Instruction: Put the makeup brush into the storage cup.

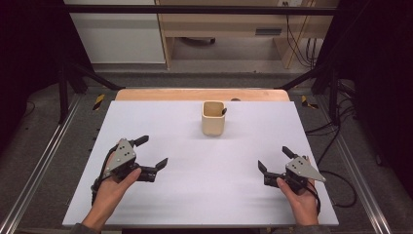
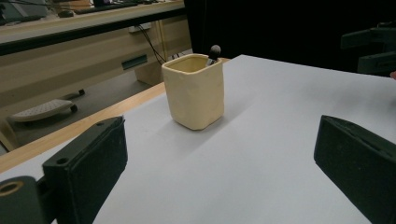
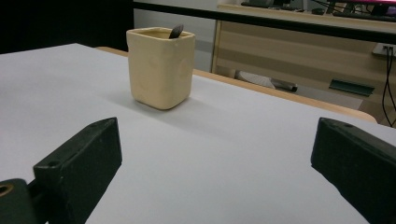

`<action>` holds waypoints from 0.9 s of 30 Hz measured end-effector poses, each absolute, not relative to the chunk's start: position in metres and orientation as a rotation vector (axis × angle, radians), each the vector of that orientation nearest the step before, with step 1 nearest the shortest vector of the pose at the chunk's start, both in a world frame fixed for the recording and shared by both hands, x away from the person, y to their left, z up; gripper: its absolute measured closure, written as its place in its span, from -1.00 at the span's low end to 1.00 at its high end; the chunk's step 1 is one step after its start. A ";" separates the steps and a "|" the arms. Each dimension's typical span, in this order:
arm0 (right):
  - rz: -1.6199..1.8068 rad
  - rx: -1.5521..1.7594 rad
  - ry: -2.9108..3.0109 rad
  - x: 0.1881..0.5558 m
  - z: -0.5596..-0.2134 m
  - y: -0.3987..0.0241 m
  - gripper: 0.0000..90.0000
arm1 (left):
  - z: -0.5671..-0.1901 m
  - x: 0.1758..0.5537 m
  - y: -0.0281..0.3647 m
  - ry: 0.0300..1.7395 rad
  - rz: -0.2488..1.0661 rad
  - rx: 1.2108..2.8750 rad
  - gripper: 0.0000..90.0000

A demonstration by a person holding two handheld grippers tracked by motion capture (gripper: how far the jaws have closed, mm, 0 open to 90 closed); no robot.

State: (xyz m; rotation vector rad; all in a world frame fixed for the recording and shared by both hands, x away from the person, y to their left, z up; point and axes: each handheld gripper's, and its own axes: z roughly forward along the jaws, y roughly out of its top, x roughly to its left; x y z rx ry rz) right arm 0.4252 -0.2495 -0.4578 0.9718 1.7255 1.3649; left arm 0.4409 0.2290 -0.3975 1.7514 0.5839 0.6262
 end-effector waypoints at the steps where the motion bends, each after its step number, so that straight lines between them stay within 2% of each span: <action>1: 1.366 0.970 1.726 0.425 -0.458 -0.249 -0.95 | -0.397 0.441 0.232 0.584 0.630 1.748 -0.95; 27: 1.368 0.973 1.717 0.423 -0.456 -0.251 -0.95 | -0.393 0.423 0.287 0.594 0.693 1.679 -0.97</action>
